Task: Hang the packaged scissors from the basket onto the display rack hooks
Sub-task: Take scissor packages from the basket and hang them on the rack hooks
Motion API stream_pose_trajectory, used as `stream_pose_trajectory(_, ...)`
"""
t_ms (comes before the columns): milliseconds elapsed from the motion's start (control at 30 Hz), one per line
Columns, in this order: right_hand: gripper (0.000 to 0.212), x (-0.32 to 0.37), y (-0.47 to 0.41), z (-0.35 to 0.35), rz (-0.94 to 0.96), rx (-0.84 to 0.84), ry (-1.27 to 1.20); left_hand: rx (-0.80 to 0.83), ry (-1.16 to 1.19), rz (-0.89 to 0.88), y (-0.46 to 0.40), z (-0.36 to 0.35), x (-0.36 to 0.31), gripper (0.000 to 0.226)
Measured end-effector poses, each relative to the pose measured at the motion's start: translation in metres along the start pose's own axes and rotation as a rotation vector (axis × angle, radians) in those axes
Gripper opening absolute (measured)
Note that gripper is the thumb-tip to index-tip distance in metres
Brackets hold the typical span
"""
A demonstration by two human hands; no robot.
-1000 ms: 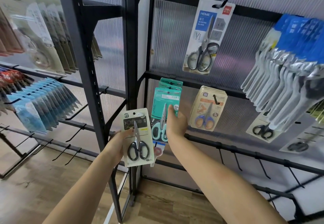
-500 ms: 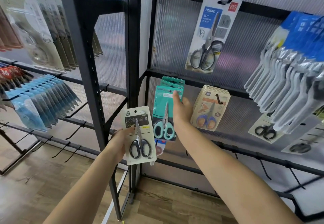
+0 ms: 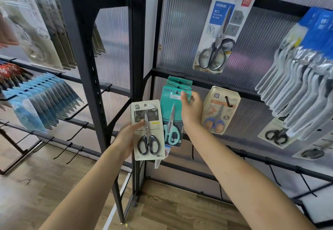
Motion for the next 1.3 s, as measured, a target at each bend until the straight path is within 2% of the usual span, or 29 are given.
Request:
stream_pose_trajectory(133, 0.010, 0.004, -0.005, -0.001, 0.011, 0.032, -0.021, 0.102, -0.043, 0.020, -0.002, -0.014, -0.005, 0.027)
stream_pose_trajectory(267, 0.013, 0.009, -0.007, -0.002, 0.012, 0.103, -0.077, 0.077, -0.084, -0.006, -0.004, -0.026, -0.007, 0.018)
stream_pose_trajectory(333, 0.013, 0.011, -0.010, -0.002, 0.018, 0.145, -0.064, 0.069, -0.088, -0.014, -0.004, -0.029, -0.007, 0.020)
stream_pose_trajectory(600, 0.012, 0.005, -0.017, -0.006, -0.199, 0.154, -0.178, 0.054, -0.052, -0.052, -0.009, -0.029, -0.016, 0.007)
stream_pose_trajectory(733, 0.018, -0.006, -0.019, -0.007, -0.267, 0.158, -0.152, -0.001, -0.040, -0.043, -0.011, -0.022, -0.013, 0.011)
stream_pose_trajectory(967, 0.022, -0.002, -0.035, -0.003, -0.154, 0.113, 0.094, -0.087, -0.162, -0.035, -0.021, -0.018, -0.010, 0.008)
stream_pose_trajectory(1133, 0.040, 0.004, -0.043, 0.003, -0.045, 0.122, 0.333, -0.099, -0.222, -0.021, -0.021, -0.010, -0.009, 0.024)
stream_pose_trajectory(1300, 0.032, 0.000, -0.045, 0.009, -0.065, 0.104, 0.422, -0.067, -0.173, -0.031, -0.017, -0.008, -0.012, 0.027)
Point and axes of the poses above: each hand's wrist, its own y-axis away from the middle knuckle, its own z-axis out of the back of the hand, x = y × z, the point moved 5 cm from there along -y, towards the middle knuckle, and after that the axes turned 6 degrees about x, right-handed, at the moved point
